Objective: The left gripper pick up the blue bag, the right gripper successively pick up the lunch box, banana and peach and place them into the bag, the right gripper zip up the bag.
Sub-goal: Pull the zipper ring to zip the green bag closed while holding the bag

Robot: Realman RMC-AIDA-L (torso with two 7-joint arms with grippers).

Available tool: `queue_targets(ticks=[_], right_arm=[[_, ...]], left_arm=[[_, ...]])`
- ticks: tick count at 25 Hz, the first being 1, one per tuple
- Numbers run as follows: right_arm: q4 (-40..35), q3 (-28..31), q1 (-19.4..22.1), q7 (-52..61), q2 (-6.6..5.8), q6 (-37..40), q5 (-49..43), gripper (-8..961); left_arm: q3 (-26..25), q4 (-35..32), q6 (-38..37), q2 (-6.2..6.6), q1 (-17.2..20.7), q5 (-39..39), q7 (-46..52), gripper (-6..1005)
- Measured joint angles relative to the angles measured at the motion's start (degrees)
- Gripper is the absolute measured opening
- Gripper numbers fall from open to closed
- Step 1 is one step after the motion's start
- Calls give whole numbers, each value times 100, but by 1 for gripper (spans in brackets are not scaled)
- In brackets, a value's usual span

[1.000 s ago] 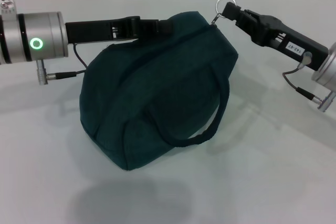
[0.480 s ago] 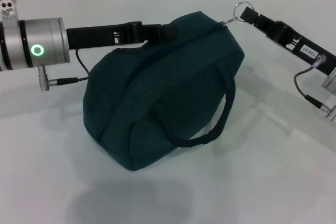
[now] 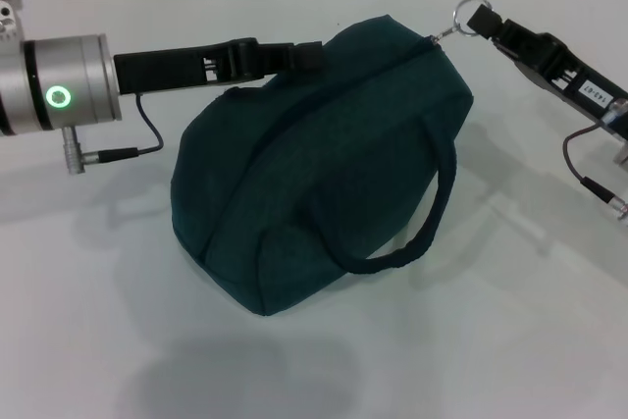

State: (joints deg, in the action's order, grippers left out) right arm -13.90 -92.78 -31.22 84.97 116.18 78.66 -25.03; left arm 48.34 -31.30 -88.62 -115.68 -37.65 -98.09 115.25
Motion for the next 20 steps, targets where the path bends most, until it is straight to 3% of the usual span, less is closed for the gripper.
queue_targets(ticks=[20], right_arm=[[-7,-15,1,212,1,163,7,16]], left_arm=[[4,36,-141,-42,-35,27,77,37]])
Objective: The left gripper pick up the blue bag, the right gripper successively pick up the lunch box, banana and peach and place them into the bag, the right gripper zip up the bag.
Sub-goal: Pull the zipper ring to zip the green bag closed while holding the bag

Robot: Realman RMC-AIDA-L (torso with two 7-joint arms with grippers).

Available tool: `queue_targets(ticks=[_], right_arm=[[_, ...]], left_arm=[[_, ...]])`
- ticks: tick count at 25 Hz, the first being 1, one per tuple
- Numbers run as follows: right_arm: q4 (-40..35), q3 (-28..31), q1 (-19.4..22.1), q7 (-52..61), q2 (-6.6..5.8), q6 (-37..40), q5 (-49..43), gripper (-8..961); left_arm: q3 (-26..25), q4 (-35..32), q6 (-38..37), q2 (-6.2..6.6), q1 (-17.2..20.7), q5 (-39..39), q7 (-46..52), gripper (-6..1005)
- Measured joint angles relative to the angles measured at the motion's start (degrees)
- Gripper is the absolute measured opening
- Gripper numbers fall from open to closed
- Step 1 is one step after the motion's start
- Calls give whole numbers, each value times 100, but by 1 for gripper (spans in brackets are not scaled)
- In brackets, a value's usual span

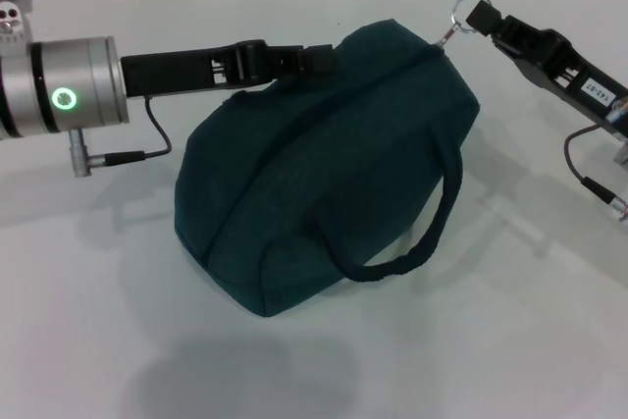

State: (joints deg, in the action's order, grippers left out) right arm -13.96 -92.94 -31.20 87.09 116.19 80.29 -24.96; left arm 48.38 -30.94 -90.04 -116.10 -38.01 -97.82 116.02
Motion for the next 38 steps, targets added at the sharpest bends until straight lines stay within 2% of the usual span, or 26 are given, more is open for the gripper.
queue_targets(ticks=[23,38], right_arm=[[33,30,128,1068,-37,-6,23,19],[172,5,175,2270,-69,49,-5,21]], left_arm=[[-1,80,-296,16,39,129,61,39],[-13,80,-624,-15,84,200,45,40]])
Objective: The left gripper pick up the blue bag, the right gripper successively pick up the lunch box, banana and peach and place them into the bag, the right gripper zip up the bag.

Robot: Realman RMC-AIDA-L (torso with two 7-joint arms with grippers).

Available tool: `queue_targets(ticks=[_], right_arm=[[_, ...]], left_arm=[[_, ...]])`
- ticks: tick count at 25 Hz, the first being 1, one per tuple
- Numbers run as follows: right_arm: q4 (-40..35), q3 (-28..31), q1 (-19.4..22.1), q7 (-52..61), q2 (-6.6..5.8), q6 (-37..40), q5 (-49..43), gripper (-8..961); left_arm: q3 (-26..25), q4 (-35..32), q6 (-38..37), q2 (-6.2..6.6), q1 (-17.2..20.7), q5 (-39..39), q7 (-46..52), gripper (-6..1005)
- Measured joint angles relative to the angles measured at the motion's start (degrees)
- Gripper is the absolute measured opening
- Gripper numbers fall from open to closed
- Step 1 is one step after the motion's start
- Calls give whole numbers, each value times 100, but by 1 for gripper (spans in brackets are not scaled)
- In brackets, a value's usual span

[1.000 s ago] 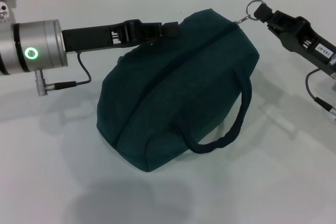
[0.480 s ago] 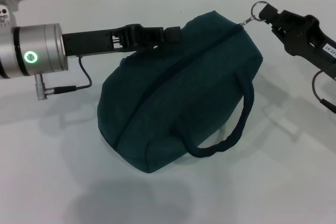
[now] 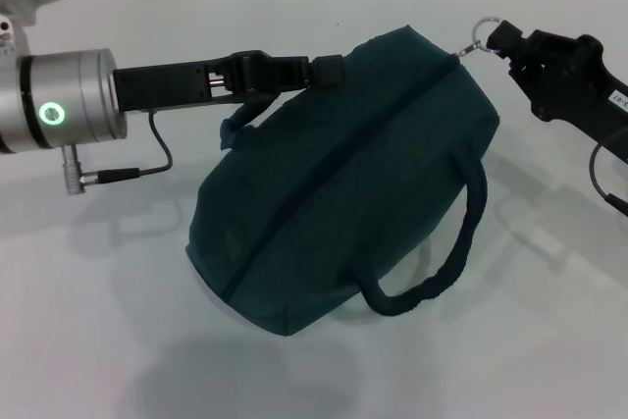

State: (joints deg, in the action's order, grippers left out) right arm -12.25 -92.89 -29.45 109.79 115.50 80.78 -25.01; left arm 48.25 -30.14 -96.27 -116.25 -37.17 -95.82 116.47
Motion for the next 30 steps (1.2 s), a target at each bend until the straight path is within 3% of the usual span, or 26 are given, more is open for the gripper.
queue_targets(ticks=[17,24,30], right_arm=[[97,-122,-27,24,49,-512,-13,23],[30,-133,-41,-359,71,-334,43,24],[102,-94,16,-405,44,-427,191,214]], left_arm=[[1,0,-628,34,31,304,-40,41],[-8,71,147,0,109,317,-97,41],[-1,85,965,-94,36,298,-188,42]])
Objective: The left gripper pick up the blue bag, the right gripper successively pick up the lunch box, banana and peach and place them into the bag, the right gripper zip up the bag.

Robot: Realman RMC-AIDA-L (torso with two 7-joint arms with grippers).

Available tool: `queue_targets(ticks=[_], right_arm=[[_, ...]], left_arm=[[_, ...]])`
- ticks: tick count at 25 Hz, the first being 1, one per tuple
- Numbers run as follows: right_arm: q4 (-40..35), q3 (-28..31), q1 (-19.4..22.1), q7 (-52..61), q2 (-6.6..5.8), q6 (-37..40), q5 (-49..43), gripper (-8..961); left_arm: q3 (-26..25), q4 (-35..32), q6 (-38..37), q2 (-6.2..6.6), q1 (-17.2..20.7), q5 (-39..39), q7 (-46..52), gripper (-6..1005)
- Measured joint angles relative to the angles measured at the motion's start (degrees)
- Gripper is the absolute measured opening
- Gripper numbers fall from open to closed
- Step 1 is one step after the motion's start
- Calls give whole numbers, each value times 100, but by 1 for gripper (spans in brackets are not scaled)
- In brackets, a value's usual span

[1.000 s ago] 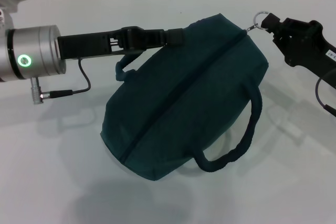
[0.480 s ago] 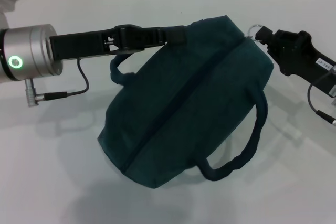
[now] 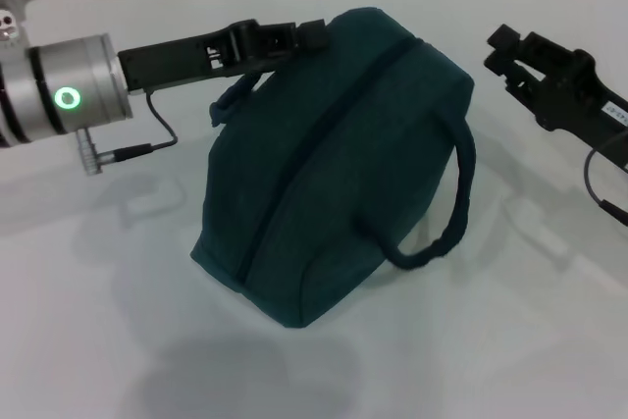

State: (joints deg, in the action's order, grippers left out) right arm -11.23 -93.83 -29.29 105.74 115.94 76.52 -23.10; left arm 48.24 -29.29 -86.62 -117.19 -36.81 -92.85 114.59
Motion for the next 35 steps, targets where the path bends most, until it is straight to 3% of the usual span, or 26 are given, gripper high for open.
queue_targets(ticks=[5,11,16,19,25,28,30,31,35], right_arm=[[34,110,30,-112,-47,-3,9,427],[20,138,155,-239,-100,125,-6,560],[-6,122,146,-545,-139,297,-48,671],[-8,101,123,-749,-221,545,-52,872],[-4,149,146,-1519,-268,1030,-82,872],[-12,335,222,-2192,-263,1478,-71,872],[-50,371,228,-2666,-291,1887,-139,872],[-77,368,207,-2875,-318,2050,-219,872],[-418,371,105,-3766,-433,2434,-1211,873]], left_arm=[[3,42,596,-108,-46,-8,-27,42],[2,191,985,-199,-372,55,-90,43],[3,219,1139,-227,-419,129,-193,43],[29,313,1114,-239,-383,385,-609,60],[32,313,664,-226,-191,1046,-1254,160],[12,164,277,-171,-145,1121,-1344,210],[11,24,36,-95,-68,1113,-1331,362],[16,-66,-148,-29,2,1094,-1320,438],[41,-446,-1060,239,288,892,-1568,590]])
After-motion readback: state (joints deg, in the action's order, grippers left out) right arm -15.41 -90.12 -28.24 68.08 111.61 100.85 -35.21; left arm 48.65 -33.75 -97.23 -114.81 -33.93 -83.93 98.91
